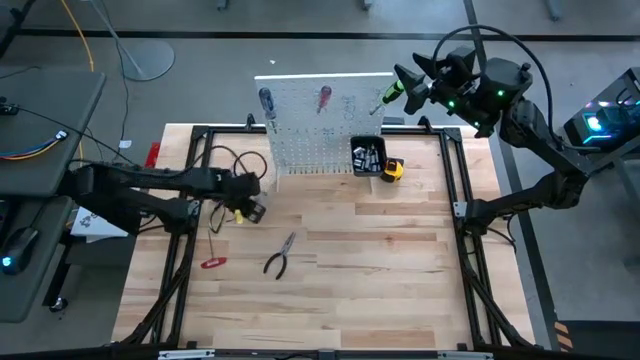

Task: Hang tools onto peg board
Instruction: Hang the blue screwdriver on the peg board

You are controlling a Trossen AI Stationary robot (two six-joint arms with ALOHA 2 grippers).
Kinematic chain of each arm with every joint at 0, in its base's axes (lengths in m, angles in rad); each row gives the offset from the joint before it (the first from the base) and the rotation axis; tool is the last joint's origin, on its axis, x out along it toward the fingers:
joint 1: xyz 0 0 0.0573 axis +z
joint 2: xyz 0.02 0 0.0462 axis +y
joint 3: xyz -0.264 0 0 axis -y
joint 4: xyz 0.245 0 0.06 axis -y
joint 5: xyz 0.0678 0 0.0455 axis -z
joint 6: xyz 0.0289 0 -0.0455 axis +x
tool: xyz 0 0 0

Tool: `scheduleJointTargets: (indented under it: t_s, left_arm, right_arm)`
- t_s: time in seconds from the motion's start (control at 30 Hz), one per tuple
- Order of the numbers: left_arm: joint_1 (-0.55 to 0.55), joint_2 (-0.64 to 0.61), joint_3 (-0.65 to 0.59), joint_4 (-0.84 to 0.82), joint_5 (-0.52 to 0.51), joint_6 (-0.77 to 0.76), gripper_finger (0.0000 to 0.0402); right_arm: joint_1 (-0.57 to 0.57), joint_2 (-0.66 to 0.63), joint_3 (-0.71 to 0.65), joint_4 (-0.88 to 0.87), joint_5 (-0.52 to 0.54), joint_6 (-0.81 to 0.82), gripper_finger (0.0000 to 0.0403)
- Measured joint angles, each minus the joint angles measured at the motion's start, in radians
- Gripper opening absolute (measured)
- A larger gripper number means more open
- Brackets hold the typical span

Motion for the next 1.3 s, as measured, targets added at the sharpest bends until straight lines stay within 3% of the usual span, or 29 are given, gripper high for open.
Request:
scheduleJointTargets:
  t_s: [0.2, 0.4, 0.6, 0.9, 1.13, 1.2, 1.3]
  left_arm:
    - [-0.114, -0.147, 0.09, -0.093, 0.174, 0.022, 0.0078]
    - [-0.144, -0.194, 0.184, -0.186, 0.134, -0.015, 0.0078]
    - [-0.144, -0.189, 0.19, -0.255, 0.097, -0.035, 0.0078]
    - [-0.158, -0.189, 0.19, -0.269, 0.159, -0.034, 0.0078]
    - [-0.259, -0.204, 0.19, -0.286, 0.177, 0.006, 0.0078]
    - [-0.296, -0.215, 0.19, -0.282, 0.204, 0.026, 0.0078]
    - [-0.348, -0.222, 0.206, -0.277, 0.252, 0.033, 0.0078]
  right_arm:
    - [0.001, 0.0, 0.0, -0.01, -0.063, -0.05, 0.0275]
    - [0.0, 0.0, 0.0, -0.009, -0.063, -0.063, 0.0275]
    - [0.0, 0.0, 0.0, -0.009, -0.063, -0.062, 0.0275]
    - [0.0, -0.004, 0.0, -0.004, -0.05, -0.106, 0.0275]
    - [0.0, -0.055, 0.0, 0.126, 0.006, -0.175, 0.0275]
    - [0.0, -0.068, 0.0, 0.124, -0.011, -0.168, 0.0275]
    - [0.007, -0.075, 0.0, 0.076, -0.128, -0.096, 0.0275]
